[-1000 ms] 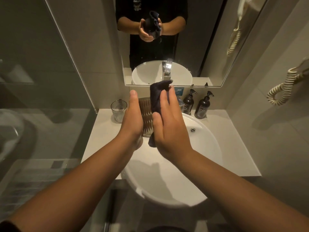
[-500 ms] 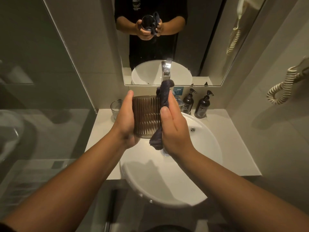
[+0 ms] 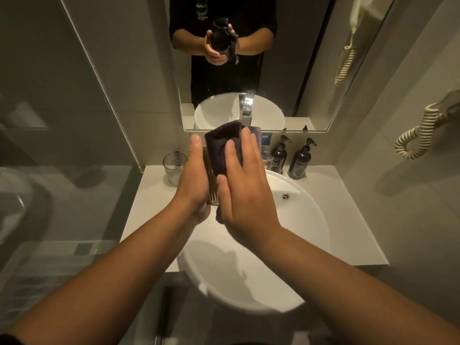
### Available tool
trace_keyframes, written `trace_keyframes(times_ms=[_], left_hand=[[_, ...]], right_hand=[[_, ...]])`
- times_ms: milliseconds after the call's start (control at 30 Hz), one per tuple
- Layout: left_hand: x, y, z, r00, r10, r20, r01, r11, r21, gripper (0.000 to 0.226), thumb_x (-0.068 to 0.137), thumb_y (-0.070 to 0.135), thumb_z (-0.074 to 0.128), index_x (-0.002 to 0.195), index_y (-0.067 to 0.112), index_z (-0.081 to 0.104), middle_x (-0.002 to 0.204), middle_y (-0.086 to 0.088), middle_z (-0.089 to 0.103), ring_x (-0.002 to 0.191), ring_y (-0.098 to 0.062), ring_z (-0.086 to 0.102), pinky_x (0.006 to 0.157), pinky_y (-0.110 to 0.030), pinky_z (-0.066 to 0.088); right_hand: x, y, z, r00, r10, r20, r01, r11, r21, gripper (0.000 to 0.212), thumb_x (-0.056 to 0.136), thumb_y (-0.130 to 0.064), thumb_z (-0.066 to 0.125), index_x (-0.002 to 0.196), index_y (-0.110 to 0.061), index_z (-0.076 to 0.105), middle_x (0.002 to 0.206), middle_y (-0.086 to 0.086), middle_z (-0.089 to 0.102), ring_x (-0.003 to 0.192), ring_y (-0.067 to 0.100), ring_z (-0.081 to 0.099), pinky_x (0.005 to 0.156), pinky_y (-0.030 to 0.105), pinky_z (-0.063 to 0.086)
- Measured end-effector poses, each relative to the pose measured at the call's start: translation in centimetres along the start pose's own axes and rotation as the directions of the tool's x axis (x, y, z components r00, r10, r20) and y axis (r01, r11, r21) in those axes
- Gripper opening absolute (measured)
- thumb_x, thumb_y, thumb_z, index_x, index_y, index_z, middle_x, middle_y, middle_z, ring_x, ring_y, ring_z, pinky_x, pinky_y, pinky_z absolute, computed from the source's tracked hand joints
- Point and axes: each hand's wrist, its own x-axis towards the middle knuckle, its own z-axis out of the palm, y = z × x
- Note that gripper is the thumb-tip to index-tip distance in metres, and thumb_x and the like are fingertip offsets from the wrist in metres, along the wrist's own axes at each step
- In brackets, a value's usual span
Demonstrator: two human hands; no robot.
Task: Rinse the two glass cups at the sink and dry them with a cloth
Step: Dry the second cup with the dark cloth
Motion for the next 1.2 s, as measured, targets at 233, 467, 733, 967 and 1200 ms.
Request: trace_keyframes(times_ms=[233, 467, 733, 967, 1200], left_hand=[[0.8, 0.0, -1.3, 0.992, -0.105, 0.075, 0.108, 0.993, -0.038, 0.074, 0.099, 0.067, 0.023, 0.11, 0.014, 0.074, 0.109, -0.01, 0.075, 0.1, -0.023, 0.073, 0.083, -0.038, 0.057], [1.9, 0.2, -2.1, 0.982, -0.168, 0.087, 0.176, 0.98, -0.092, 0.08, 0.097, 0.07, 0.025, 0.123, 0.007, 0.067, 0.113, -0.014, 0.07, 0.104, -0.027, 0.068, 0.097, -0.046, 0.054], [1.3, -0.2, -0.5, 0.981, -0.045, -0.19, 0.069, 0.99, 0.122, 0.068, 0.098, 0.068, 0.025, 0.104, 0.016, 0.068, 0.094, -0.006, 0.074, 0.094, -0.024, 0.073, 0.086, -0.041, 0.059], [0.6, -0.4, -0.4, 0.995, -0.092, -0.034, 0.091, 0.995, -0.031, 0.067, 0.1, 0.068, 0.019, 0.116, 0.029, 0.072, 0.112, 0.002, 0.077, 0.113, -0.019, 0.069, 0.097, -0.038, 0.053], [0.4, -0.2, -0.6, 0.986, -0.165, -0.007, 0.165, 0.986, -0.018, 0.072, 0.099, 0.068, 0.021, 0.091, 0.018, 0.073, 0.082, -0.004, 0.077, 0.075, -0.018, 0.076, 0.064, -0.03, 0.061]], right_hand=[[0.1, 0.8, 0.2, 0.99, 0.116, 0.083, -0.136, 0.94, 0.313, 0.055, 0.101, -0.023, 0.029, 0.153, -0.009, 0.017, 0.163, 0.01, 0.006, 0.15, 0.014, 0.002, 0.121, 0.023, 0.009], [1.9, 2.0, 0.3, 0.926, 0.277, 0.259, -0.375, 0.76, 0.531, 0.056, 0.1, -0.03, 0.031, 0.153, -0.018, 0.02, 0.162, -0.003, 0.017, 0.146, -0.002, 0.01, 0.118, 0.014, 0.008], [1.8, 1.8, 0.9, 0.961, 0.222, 0.162, -0.259, 0.93, 0.26, 0.056, 0.101, -0.027, 0.027, 0.154, -0.012, 0.017, 0.163, 0.006, 0.011, 0.149, 0.012, 0.008, 0.113, 0.007, 0.005], [-0.1, 0.7, 0.6, 0.994, -0.085, 0.074, 0.091, 0.992, -0.089, 0.054, 0.099, -0.026, 0.03, 0.145, 0.001, 0.035, 0.156, 0.026, 0.023, 0.147, 0.039, 0.016, 0.121, 0.04, 0.011], [-0.2, 1.9, 0.3, 0.959, 0.217, 0.183, -0.275, 0.872, 0.406, 0.056, 0.099, -0.026, 0.03, 0.153, -0.014, 0.02, 0.163, 0.005, 0.013, 0.149, 0.01, 0.01, 0.121, 0.023, 0.011]])
